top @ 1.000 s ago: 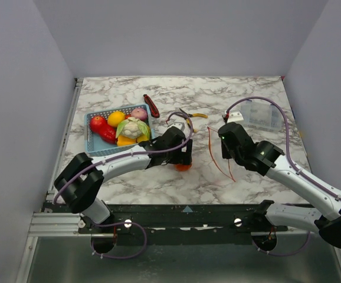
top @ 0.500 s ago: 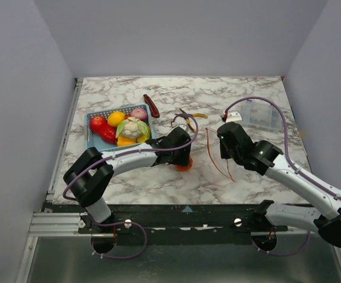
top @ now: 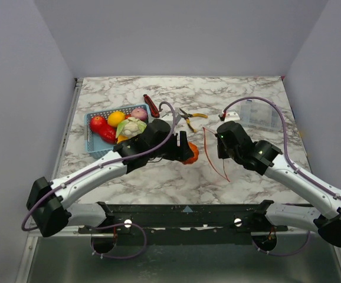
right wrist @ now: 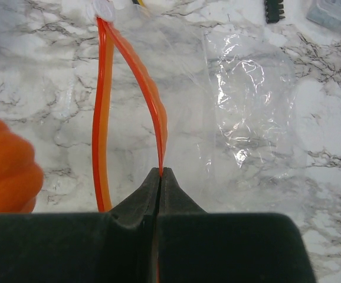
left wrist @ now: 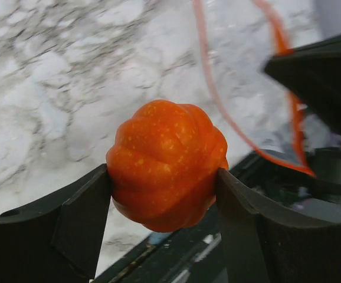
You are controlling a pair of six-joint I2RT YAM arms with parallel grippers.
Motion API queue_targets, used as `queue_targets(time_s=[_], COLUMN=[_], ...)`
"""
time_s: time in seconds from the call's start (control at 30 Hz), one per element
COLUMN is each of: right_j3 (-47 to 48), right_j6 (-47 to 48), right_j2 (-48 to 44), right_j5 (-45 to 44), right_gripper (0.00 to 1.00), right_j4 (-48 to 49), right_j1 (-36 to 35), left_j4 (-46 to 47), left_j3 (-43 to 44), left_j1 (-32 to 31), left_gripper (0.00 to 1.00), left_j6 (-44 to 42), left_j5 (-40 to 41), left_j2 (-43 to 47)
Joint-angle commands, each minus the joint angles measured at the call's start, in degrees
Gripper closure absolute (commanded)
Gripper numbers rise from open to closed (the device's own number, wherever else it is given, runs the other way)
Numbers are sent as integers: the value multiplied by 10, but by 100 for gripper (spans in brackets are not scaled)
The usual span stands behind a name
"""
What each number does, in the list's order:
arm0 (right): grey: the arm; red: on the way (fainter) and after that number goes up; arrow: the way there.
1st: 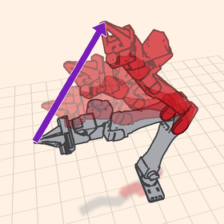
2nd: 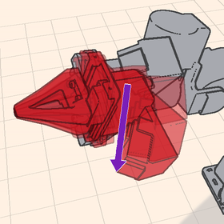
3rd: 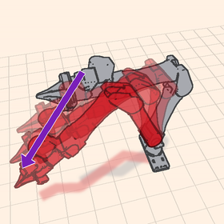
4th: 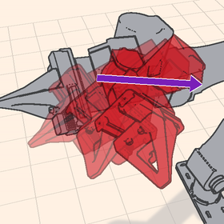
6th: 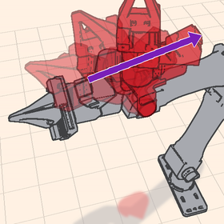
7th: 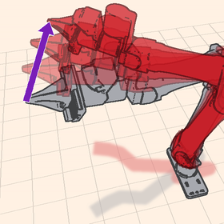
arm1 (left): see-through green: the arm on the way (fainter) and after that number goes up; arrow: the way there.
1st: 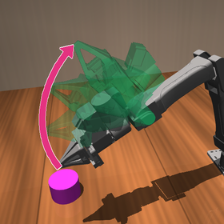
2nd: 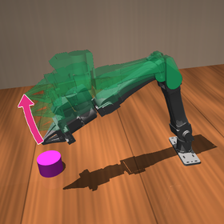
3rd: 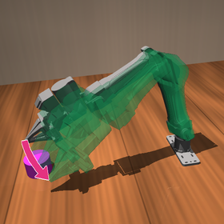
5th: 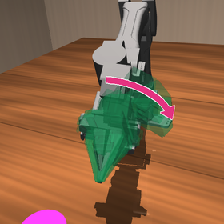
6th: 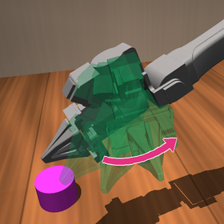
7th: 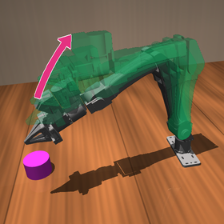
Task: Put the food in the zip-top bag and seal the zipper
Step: Pick up the fake vegetable from the center of the board, then place the fake vegetable in the zipper food storage bag.
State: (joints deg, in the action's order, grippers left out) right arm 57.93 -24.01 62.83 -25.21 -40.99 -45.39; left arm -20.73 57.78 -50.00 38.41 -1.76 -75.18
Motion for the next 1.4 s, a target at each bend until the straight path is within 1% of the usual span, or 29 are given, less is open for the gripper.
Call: queue_targets(time_s=[0.0,0.1,0.23,0.3,0.33,0.43,0.63,0.7,0.83,0.93,1.0,1.07,1.17,1.27,1.33,1.37], right_j3=[-11,-13,-18,-20,-26,-32,-34,-29,-19,-26,-32,-31,-30,-25,-25,-26], right_j6=[-12,-17,-40,-58,-87,-113,-149,-155,-148,-123,-116,-114,-121,-139,-147,-152], right_j2=[-5,-8,-19,-25,-32,-40,-65,-75,-77,-72,-67,-58,-54,-50,-50,-51], right_j5=[26,38,59,66,75,86,91,88,104,142,160,167,157,133,122,118], right_gripper=[100,100,100,100,100,100,100,100,100,100,100,100,100,100,100,100], right_j4=[25,34,54,61,73,84,97,97,105,138,154,160,163,152,149,148], right_j1=[-2,-2,-3,-2,-3,-3,-2,-3,-3,-2,-3,-2,-2,-3,-2,-3], left_j4=[76,139,269,327,395,442,464,456,378,286,235,209,157,126,115,102], left_j3=[9,-2,-47,-74,-118,-149,-182,-190,-172,-124,-92,-74,-46,-30,-29,-24], left_j1=[0,1,5,11,18,27,36,39,39,38,35,32,28,28,28,28], left_gripper=[81,81,83,85,87,86,85,85,85,85,81,72,49,27,15,12], left_j6=[66,107,161,184,209,228,231,232,208,192,187,186,182,169,160,154], left_j5=[-126,-164,-185,-181,-148,-131,-117,-111,-89,-76,-69,-64,-49,-47,-48,-45], left_j2=[87,105,94,82,70,54,37,40,50,44,40,40,40,46,58,64])
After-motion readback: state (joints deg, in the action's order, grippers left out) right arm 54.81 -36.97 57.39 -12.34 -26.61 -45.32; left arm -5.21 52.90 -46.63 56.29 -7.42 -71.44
